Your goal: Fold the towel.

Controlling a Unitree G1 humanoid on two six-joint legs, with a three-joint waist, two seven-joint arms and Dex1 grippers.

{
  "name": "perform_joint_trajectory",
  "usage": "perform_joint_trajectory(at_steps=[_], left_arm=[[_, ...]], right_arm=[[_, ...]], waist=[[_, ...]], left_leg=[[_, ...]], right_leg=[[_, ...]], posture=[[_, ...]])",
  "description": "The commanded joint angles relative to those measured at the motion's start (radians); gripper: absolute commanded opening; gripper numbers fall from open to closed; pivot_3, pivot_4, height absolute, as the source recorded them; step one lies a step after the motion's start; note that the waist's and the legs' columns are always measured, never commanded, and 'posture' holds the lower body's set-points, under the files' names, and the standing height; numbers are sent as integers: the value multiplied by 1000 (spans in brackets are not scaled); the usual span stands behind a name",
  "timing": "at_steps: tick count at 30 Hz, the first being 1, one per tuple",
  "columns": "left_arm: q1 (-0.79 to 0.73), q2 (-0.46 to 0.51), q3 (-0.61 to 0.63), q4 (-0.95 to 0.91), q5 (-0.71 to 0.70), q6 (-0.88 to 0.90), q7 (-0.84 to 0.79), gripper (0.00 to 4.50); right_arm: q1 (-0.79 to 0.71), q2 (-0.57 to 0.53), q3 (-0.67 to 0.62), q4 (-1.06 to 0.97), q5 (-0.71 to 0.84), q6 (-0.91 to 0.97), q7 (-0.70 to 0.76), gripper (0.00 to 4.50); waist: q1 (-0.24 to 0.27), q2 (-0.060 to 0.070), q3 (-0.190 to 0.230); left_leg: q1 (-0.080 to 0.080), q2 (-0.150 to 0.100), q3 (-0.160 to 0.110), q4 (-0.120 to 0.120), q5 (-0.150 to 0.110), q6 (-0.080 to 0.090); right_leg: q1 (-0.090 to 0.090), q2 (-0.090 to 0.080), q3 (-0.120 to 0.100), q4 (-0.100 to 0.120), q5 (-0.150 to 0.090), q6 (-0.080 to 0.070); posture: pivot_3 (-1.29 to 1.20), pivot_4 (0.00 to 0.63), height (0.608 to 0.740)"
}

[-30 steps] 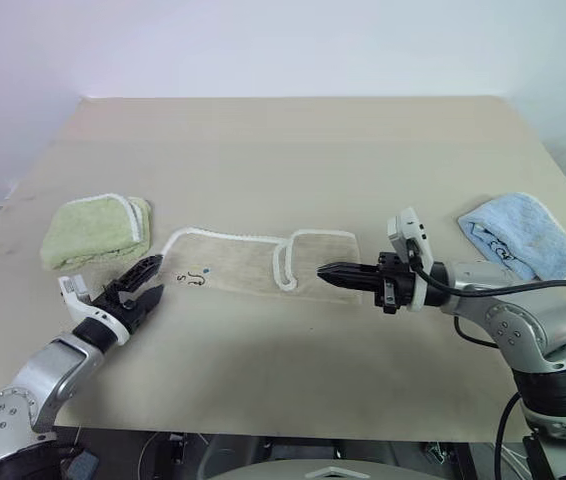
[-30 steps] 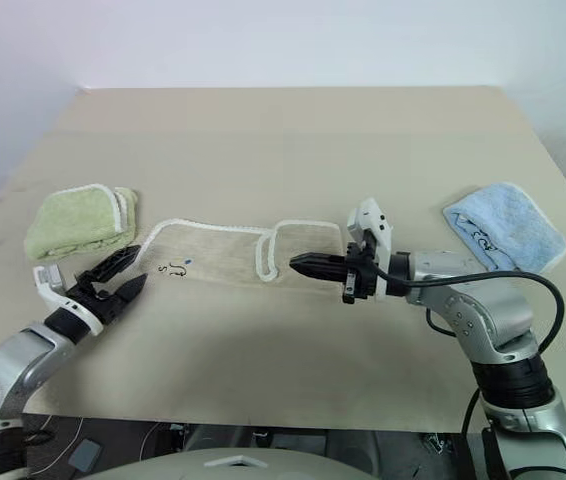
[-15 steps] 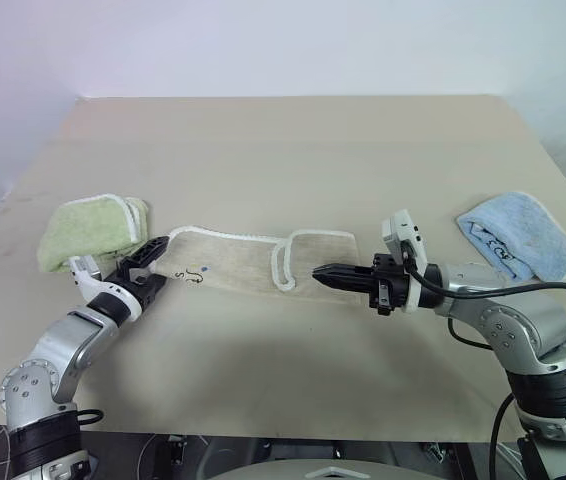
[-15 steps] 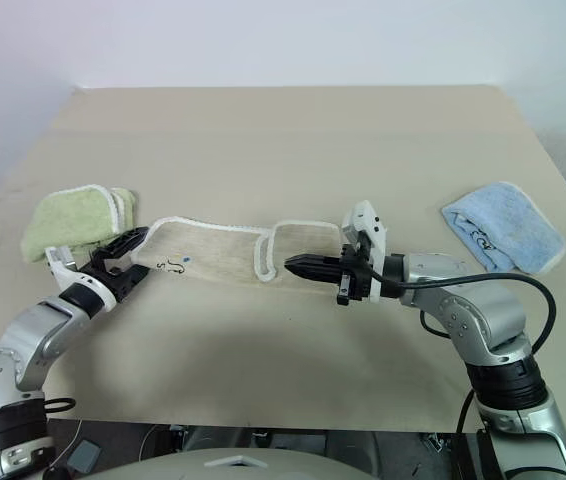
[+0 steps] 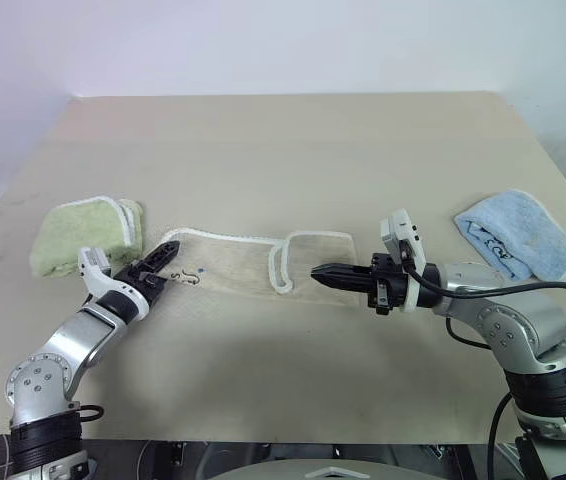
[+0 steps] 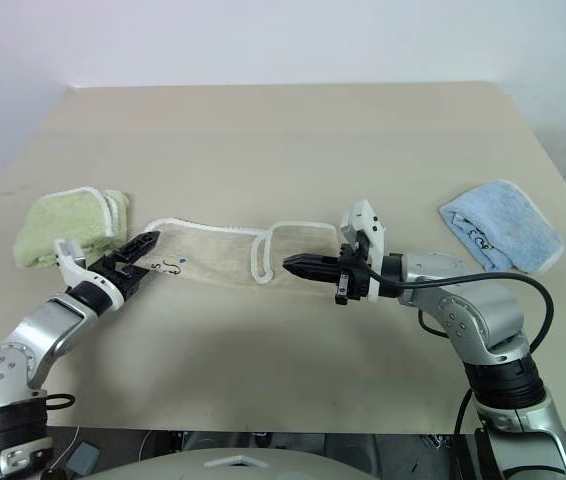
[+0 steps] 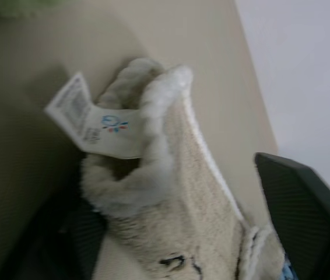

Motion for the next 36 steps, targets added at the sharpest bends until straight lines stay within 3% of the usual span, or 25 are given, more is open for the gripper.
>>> perform_joint_trajectory(at_steps=[1,8,9,19,32,36], left_arm=[[13,-3,3,-12,11,10,-26,2501],[-6,-6,-2,-13,34,8,-49,181],[-11,-5,-4,-14,41,8,-52,57],[-127,33,-144,-102,318,-13,-241,57],[-305,-17,-259,-105,171,183,-409,57],[-344,-53,-306,-86,208,201,-447,57]], right_arm=[[-10,-14,-11,-11,5,-12,19,0],[-12,-21,-15,-3,-1,-13,29,0],[-13,-21,-15,-2,-2,-14,29,0],[12,-103,-44,65,-68,-98,101,0],[68,-171,-95,140,-119,-173,153,0],[94,-175,-108,130,-119,-180,153,0]], waist=[[1,-1,1],[1,-3,2],[2,-3,2],[2,-5,3],[2,-7,4],[2,-7,4]], left_leg=[[0,0,0,0,0,0],[-1,0,0,0,0,0],[-1,0,0,0,0,0],[-2,0,0,0,0,0],[-3,0,0,0,0,0],[-3,0,0,0,0,0]], right_leg=[[0,0,0,0,0,0],[-1,0,0,0,0,0],[-1,0,0,0,0,0],[-1,0,-1,-2,1,1],[0,0,-1,0,2,4],[1,0,-1,0,2,4]], posture=[[0,150,728],[0,150,728],[0,150,728],[0,150,728],[0,150,728],[0,150,728]])
